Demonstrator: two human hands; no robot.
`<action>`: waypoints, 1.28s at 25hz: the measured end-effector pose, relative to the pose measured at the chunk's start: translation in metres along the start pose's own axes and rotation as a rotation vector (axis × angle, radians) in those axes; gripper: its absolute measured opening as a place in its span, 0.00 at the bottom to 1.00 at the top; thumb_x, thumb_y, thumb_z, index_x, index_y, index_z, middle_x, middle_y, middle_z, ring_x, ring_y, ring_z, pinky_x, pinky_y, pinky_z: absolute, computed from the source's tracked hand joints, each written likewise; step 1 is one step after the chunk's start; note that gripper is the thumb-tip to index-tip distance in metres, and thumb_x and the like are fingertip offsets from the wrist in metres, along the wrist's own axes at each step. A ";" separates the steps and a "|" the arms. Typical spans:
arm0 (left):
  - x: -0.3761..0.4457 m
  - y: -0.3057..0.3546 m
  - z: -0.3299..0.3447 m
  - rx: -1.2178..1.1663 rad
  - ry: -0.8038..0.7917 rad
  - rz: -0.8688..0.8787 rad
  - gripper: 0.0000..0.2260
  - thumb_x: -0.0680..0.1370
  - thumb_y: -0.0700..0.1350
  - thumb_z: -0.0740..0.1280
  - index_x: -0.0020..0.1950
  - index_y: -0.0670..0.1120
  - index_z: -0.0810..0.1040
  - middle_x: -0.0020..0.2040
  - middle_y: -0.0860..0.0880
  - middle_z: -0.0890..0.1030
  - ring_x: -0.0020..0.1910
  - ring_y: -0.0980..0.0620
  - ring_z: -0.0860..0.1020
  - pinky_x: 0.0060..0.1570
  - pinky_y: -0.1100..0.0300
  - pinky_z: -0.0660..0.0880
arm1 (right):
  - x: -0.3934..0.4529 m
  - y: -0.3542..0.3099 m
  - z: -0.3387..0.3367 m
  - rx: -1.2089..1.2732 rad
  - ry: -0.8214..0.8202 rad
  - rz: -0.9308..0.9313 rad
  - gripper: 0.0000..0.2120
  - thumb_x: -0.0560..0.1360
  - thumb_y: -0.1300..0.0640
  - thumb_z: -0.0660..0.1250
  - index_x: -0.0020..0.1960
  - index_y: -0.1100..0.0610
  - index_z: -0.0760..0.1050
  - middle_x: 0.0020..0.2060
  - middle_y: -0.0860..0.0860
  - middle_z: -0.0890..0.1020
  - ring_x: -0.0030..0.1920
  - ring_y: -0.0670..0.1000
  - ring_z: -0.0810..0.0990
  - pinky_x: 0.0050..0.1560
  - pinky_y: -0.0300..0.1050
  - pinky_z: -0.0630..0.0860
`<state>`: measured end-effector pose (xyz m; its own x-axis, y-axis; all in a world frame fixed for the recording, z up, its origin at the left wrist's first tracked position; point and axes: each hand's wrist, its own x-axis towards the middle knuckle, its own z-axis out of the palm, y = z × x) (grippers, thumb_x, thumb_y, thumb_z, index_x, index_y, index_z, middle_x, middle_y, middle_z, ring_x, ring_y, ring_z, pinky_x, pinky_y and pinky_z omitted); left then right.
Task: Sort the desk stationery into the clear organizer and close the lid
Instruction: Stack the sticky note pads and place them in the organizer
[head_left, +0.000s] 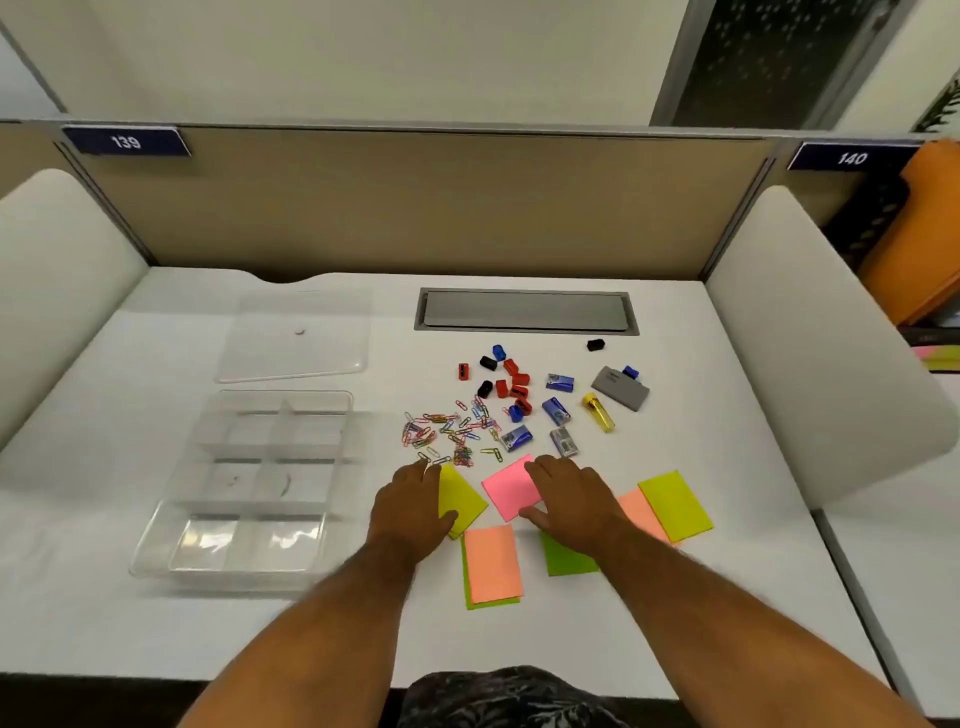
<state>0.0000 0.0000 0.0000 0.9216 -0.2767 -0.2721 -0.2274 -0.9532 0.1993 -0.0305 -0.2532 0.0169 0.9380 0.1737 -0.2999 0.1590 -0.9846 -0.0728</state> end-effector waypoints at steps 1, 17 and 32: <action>0.003 0.004 0.002 0.010 -0.025 -0.055 0.35 0.76 0.63 0.66 0.79 0.49 0.61 0.78 0.47 0.65 0.75 0.45 0.64 0.69 0.48 0.69 | 0.007 0.004 0.001 0.016 0.001 -0.037 0.35 0.80 0.34 0.61 0.79 0.52 0.61 0.76 0.52 0.69 0.71 0.56 0.71 0.66 0.56 0.73; 0.039 0.015 0.023 -0.492 0.032 -0.366 0.21 0.73 0.40 0.70 0.67 0.46 0.76 0.62 0.45 0.75 0.61 0.44 0.76 0.57 0.57 0.72 | 0.096 0.021 0.005 -0.222 -0.260 -0.272 0.43 0.65 0.38 0.80 0.73 0.50 0.66 0.72 0.54 0.70 0.73 0.58 0.66 0.70 0.62 0.65; 0.003 -0.014 0.023 -0.978 0.301 -0.566 0.12 0.81 0.40 0.66 0.63 0.50 0.77 0.57 0.47 0.80 0.55 0.44 0.78 0.50 0.55 0.75 | 0.078 0.023 -0.002 0.695 -0.296 0.015 0.14 0.81 0.58 0.64 0.66 0.52 0.73 0.60 0.55 0.80 0.55 0.53 0.78 0.48 0.47 0.72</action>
<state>-0.0018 0.0095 -0.0253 0.8808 0.3224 -0.3467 0.4580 -0.3947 0.7966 0.0467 -0.2626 -0.0065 0.8008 0.2554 -0.5417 -0.1760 -0.7642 -0.6205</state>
